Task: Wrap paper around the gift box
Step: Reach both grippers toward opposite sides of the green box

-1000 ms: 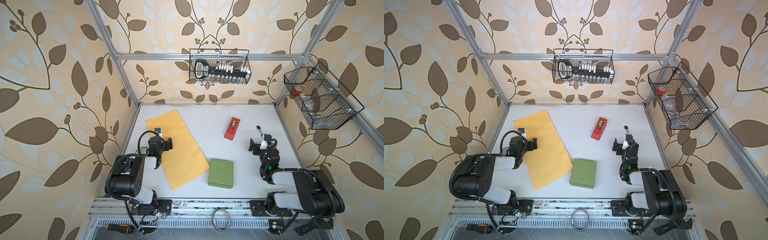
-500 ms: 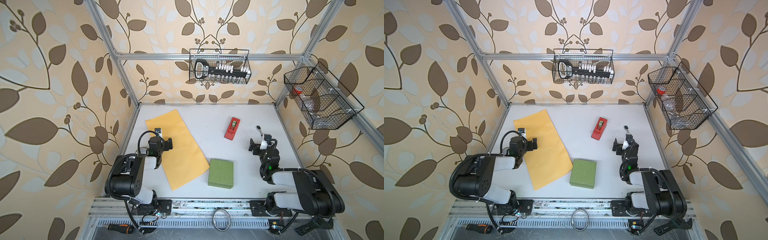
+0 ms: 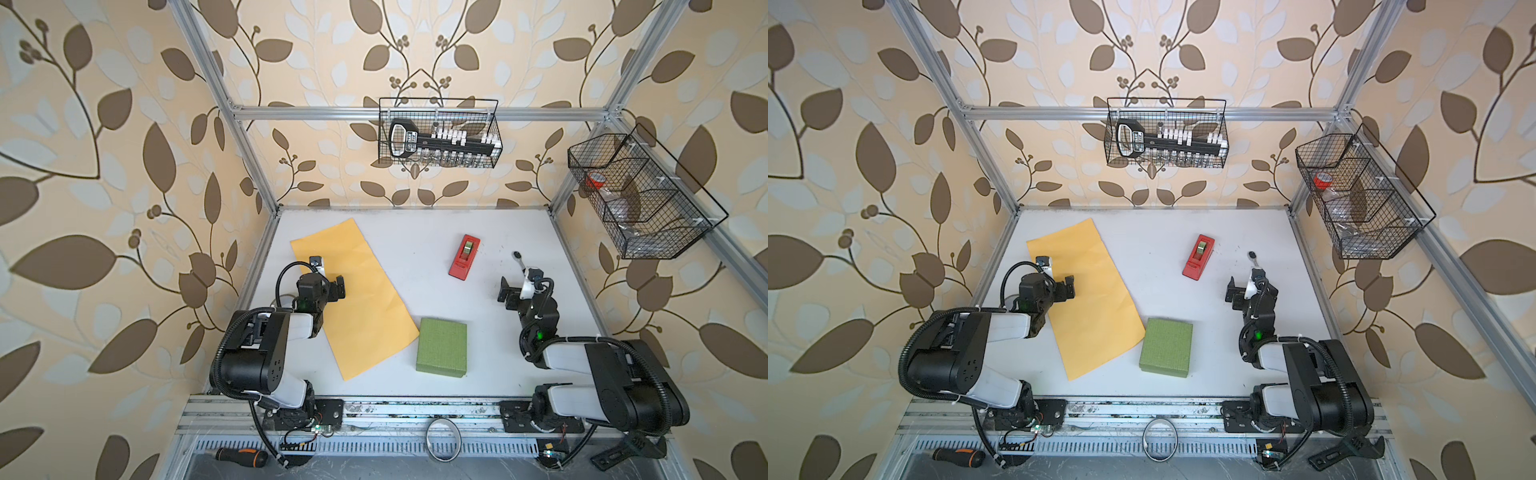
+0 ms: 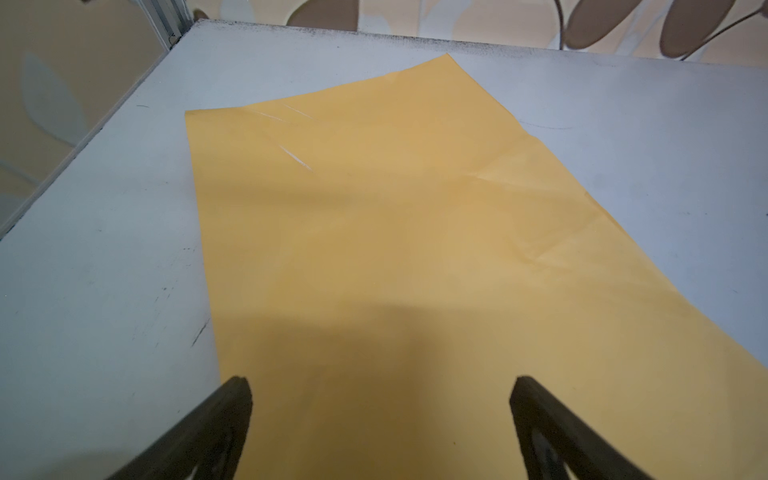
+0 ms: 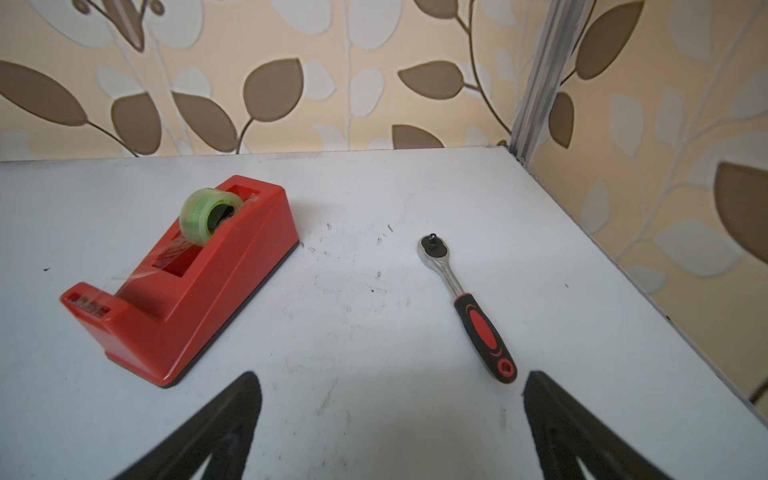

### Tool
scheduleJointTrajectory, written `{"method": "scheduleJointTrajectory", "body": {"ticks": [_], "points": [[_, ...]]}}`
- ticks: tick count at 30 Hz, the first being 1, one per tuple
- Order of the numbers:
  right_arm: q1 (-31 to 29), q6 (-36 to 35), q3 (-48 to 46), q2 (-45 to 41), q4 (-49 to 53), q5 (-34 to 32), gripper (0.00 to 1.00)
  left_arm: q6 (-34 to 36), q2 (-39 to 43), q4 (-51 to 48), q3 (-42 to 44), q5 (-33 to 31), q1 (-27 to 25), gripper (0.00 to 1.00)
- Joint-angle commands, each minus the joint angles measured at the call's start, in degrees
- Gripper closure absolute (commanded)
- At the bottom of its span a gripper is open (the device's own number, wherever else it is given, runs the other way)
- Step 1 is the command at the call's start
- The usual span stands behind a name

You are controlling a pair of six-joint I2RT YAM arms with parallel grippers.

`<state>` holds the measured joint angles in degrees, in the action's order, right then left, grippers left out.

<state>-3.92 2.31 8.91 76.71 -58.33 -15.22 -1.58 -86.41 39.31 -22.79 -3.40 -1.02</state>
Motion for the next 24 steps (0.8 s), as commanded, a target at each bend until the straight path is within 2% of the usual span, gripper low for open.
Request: {"method": "scheduleJointTrajectory", "body": {"ticks": [1, 2, 5, 7, 8, 10, 15, 17, 19, 24], "points": [[-1.53, -1.04, 0.45, -3.95, 0.72, -6.27, 0.00, -0.11, 4.32, -0.31, 0.20, -1.51, 0.46, 0.01], [-2.68, -1.07, 0.92, -5.71, 3.83, -10.08, 0.00, -0.66, 6.39, -3.75, -0.64, -2.91, 0.44, 0.01], [-3.81, 1.02, 5.13, -14.96, 18.22, -13.97, 0.00, -4.68, 11.64, -18.40, -5.97, -6.36, 0.44, 0.01], [-2.49, 9.23, 7.88, -19.48, 26.96, -14.44, 0.00, -12.14, 13.12, -26.08, -9.84, -8.36, 0.49, 0.01], [-1.31, 13.15, 8.78, -21.16, 30.53, -12.52, 0.00, -14.92, 13.44, -28.70, -11.23, -7.70, 0.44, 0.01], [1.16, 22.09, 11.39, -24.33, 39.88, -5.74, 0.00, -18.88, 14.19, -34.19, -14.28, -1.57, 0.28, 0.01], [0.02, 29.70, 17.20, -26.42, 56.39, 13.77, 0.05, -26.30, 18.70, -35.41, -15.23, 12.67, -5.66, 0.02], [-2.68, 29.61, 18.98, -26.11, 62.32, 19.86, 0.07, -29.61, 21.36, -35.70, -15.03, 18.52, -9.83, 0.02], [-6.56, 27.01, 21.13, -25.43, 69.65, 24.02, 0.07, -31.68, 24.16, -37.24, -14.71, 21.37, -15.89, 0.02], [-16.65, 24.07, 25.18, -21.88, 83.60, 25.95, 0.07, -34.25, 26.05, -45.98, -14.77, 27.95, -24.88, 0.05]]}}
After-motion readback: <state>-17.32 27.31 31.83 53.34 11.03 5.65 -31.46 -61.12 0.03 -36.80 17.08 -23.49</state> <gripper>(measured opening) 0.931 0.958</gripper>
